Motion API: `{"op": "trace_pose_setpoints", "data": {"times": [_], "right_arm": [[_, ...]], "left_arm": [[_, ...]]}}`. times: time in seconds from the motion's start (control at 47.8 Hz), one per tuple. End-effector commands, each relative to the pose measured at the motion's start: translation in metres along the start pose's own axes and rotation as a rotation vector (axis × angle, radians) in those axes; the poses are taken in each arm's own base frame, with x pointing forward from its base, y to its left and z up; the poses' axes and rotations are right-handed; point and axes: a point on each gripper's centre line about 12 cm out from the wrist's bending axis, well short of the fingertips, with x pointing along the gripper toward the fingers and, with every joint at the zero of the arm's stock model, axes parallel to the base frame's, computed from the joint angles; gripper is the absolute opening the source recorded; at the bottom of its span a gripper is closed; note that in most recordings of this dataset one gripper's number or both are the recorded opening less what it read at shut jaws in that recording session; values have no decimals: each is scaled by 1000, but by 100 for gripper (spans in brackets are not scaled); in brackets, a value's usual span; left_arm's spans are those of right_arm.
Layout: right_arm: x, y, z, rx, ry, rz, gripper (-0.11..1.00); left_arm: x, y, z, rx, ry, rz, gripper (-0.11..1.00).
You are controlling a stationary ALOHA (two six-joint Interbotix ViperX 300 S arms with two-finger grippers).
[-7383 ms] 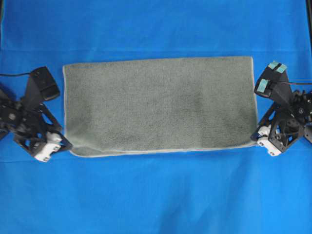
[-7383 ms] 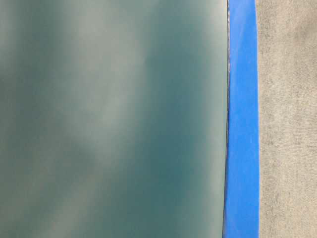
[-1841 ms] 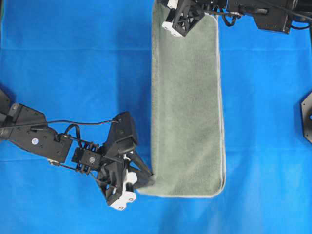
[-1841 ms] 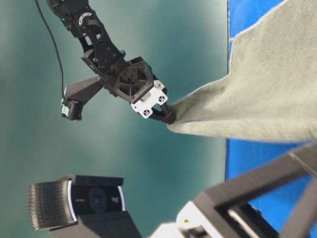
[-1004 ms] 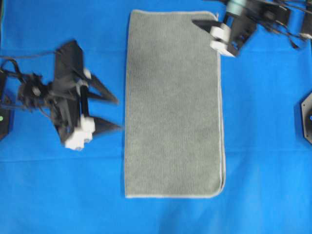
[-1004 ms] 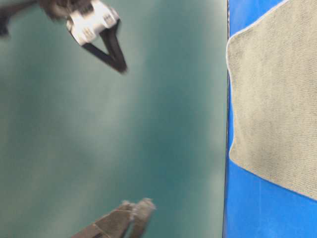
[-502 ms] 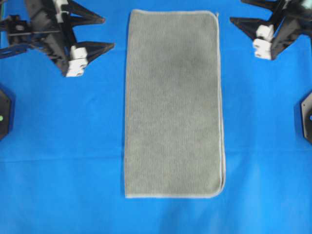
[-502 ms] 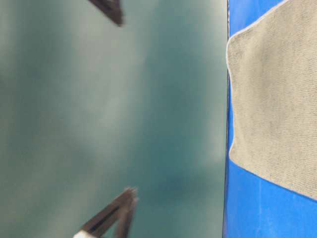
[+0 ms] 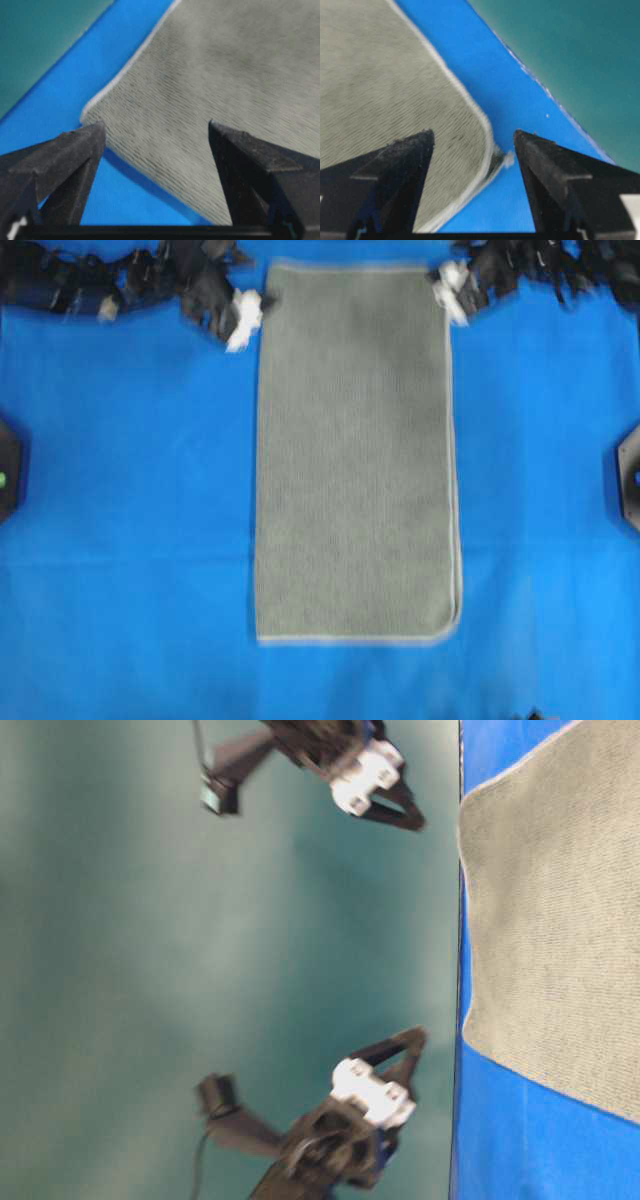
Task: Fold a large towel.
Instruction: 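Grasp the top corners of the towel strip with both grippers, then fold the top end down over the bottom half with both grippers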
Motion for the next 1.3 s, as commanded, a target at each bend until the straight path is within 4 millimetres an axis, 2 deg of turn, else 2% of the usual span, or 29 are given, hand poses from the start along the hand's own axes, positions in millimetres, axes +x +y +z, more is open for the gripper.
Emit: {"op": "trace_pose_setpoints", "data": {"times": [0.0,0.146,0.314,0.397,0.46,0.544,0.669,0.711,0.732,0.878,1.129,1.276], "right_arm": [[15,-5,7,3,-3,-5,65],[32,-11,-3,12,33,-14,65],[43,-11,-12,17,47,-2,65],[48,-10,-19,16,72,-1,65],[51,-10,-23,17,82,-2,62],[50,-9,-23,17,81,1,51],[49,-9,-23,18,78,1,16],[48,-10,-23,18,79,0,6],[47,-10,-22,18,78,-1,4],[32,-11,-6,16,27,-7,4],[-8,-23,36,27,-107,-40,4],[-39,-23,53,22,-143,-65,4]], "left_arm": [[14,4,11,-7,-36,9,78],[38,15,1,-24,-7,30,78],[59,17,-13,-25,30,33,74],[65,17,-19,-23,47,33,66],[68,17,-22,-25,59,34,55],[69,16,-23,-29,65,33,38],[68,16,-21,-32,76,33,16],[66,16,-17,-32,80,33,10],[64,16,-16,-31,82,32,8],[49,17,5,-17,80,34,5],[6,46,59,-26,-44,89,5],[-17,39,75,26,-61,79,5]]}}
